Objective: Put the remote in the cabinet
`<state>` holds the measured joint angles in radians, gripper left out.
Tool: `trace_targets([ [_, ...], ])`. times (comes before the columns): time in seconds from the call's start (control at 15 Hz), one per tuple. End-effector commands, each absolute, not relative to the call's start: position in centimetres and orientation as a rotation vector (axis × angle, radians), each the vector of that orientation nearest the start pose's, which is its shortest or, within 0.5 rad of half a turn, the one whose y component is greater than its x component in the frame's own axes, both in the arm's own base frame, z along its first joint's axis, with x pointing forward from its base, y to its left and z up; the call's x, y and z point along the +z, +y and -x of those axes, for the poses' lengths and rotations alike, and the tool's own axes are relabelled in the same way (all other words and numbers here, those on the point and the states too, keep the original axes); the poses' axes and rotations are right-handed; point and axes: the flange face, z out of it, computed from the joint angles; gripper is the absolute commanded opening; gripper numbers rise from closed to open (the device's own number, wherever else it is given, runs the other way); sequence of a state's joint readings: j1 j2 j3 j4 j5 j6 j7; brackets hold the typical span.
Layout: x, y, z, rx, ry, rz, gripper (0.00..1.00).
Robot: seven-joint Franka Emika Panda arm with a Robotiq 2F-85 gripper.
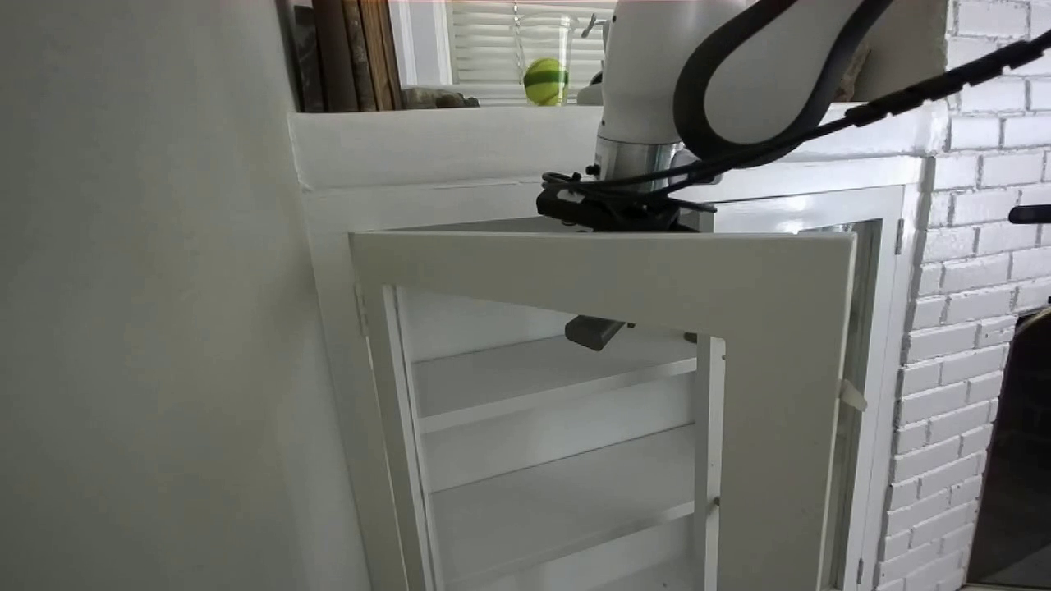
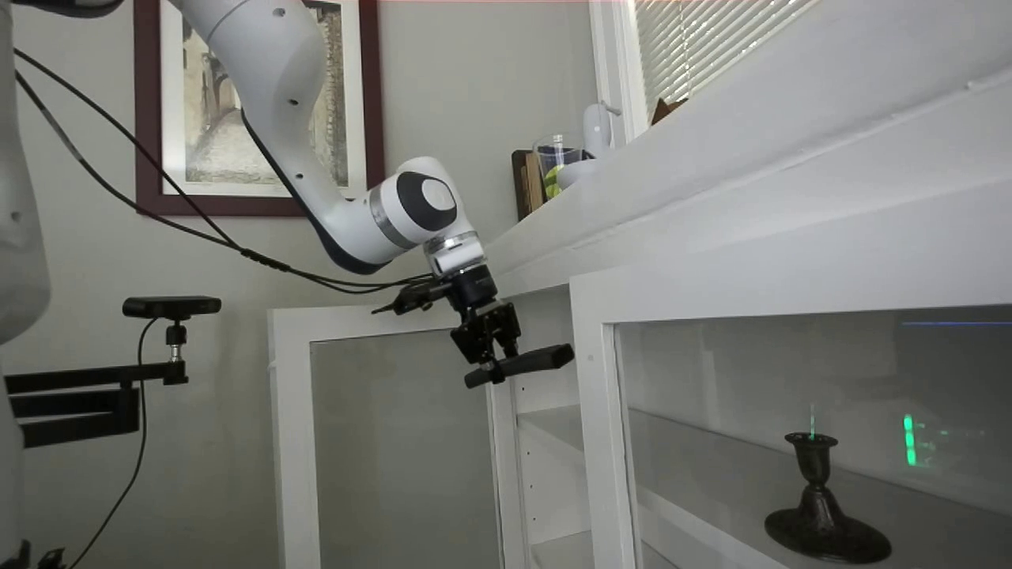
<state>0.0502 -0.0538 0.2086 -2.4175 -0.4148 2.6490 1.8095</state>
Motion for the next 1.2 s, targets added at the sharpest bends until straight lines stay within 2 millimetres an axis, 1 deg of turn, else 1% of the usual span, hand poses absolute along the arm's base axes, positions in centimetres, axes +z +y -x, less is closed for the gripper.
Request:
trace_targets([
  [0.0,35.5,14.1,-48.7,-0.565,1.672,2.445,0.3],
  [0.07,35.2,14.1,-48.7,-0.564,1.668,2.444,0.55],
  [0.4,35.1,14.1,-48.7,-0.56,1.67,2.447,0.55],
  [0.47,35.1,14.1,-48.7,-0.56,1.67,2.447,0.3],
  [0.87,33.9,12.7,-50.9,-0.64,1.686,2.391,0.3],
  [1.13,33.0,12.2,-52.3,-0.699,1.661,2.38,0.3],
])
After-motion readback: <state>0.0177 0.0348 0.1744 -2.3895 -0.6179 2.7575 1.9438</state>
